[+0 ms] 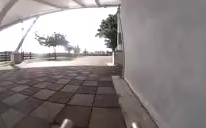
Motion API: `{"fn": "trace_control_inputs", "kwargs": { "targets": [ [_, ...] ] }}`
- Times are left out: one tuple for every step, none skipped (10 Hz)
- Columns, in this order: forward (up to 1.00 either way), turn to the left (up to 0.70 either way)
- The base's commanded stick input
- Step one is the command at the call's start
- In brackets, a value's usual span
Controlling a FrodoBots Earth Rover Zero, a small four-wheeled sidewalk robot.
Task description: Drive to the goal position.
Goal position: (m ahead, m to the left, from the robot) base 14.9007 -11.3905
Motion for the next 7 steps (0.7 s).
{"fn": "trace_control_inputs", "kwargs": {
  "targets": [
    [0.0,0.0],
    [0.0,0.0],
    [0.0,0.0],
    [0.0,0.0],
    [0.7,0.0],
    [0.7,0.06],
    [0.7,0.12]
  ]
}}
